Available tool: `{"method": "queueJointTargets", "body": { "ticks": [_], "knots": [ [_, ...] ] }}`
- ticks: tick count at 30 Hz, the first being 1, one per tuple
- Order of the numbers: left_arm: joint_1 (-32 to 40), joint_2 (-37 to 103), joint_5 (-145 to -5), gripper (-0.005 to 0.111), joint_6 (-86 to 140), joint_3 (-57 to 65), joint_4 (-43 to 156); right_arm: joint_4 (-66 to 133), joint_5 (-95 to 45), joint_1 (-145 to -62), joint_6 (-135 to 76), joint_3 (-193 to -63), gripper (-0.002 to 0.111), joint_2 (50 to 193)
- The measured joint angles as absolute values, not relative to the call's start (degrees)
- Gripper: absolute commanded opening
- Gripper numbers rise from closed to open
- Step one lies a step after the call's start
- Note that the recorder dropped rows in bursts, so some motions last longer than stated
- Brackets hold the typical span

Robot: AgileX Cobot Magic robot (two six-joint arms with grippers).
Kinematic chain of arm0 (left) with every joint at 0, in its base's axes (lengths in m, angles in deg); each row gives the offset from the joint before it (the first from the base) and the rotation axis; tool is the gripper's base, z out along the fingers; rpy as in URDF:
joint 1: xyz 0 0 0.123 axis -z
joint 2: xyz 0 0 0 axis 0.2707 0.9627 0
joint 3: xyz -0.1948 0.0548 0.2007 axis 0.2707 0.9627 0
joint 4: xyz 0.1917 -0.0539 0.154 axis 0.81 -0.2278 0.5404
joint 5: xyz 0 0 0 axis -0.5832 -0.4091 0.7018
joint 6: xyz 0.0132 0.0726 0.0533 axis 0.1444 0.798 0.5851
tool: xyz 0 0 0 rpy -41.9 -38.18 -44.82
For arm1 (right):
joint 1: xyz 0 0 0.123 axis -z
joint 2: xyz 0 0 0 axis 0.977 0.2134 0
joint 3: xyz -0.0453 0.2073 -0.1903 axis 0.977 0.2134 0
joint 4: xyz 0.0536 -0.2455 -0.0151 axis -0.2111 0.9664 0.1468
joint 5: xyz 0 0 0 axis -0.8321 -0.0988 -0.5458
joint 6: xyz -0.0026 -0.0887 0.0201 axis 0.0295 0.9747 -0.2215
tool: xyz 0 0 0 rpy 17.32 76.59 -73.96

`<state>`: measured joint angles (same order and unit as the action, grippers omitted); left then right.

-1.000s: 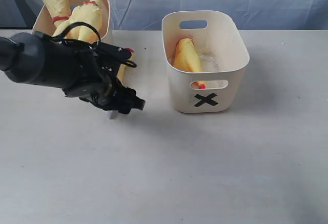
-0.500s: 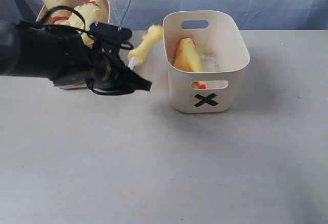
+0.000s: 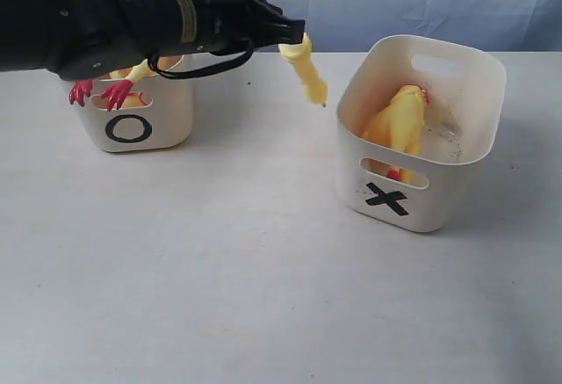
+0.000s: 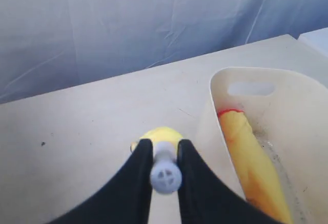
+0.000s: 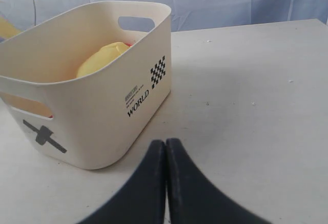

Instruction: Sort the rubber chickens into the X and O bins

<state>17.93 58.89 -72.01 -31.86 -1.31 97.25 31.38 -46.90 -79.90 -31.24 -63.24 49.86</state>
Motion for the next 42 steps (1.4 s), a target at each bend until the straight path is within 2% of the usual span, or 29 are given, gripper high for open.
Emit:
{"method": "queueJointTargets", "body": {
  "ticks": [10, 21, 28, 30, 32, 35, 37, 39, 42],
  "knots": [
    [17.9, 59.0, -67.2, 0.0, -31.8, -12.4, 93.2, 31.4, -46.9, -79.9, -31.2, -63.2, 0.0, 49.9],
    [20.2, 59.0, -57.1, 0.0, -33.1, -13.2, 89.1, 31.4, -46.9, -79.9, -31.2, -63.2, 0.0, 49.9],
    [25.7, 59.1, -64.7, 0.001, -33.1, -13.3, 92.9, 31.4, -46.9, -79.9, -31.2, -63.2, 0.0, 49.9],
    [26.0, 59.3, -66.6, 0.008, -33.1, -13.3, 93.5, 31.4, -46.9, -79.9, -31.2, -63.2, 0.0, 49.9],
    [26.3, 59.8, -67.8, 0.021, -33.0, -13.3, 93.6, 31.4, -46.9, -79.9, -31.2, -63.2, 0.0, 49.9],
    [26.4, 60.8, -68.1, 0.051, -33.4, -13.3, 93.7, 31.4, -46.9, -79.9, -31.2, -63.2, 0.0, 49.9],
    [26.4, 61.2, -67.3, 0.067, -33.7, -13.3, 93.7, 31.4, -46.9, -79.9, -31.2, -63.2, 0.0, 49.9],
    [26.5, 61.4, -65.8, 0.072, -34.5, -13.3, 93.7, 31.4, -46.9, -79.9, -31.2, -63.2, 0.0, 49.9],
    [26.5, 61.5, -63.9, 0.071, -36.8, -13.3, 93.7, 31.4, -46.9, -79.9, -31.2, -63.2, 0.0, 49.9]
  ]
}}
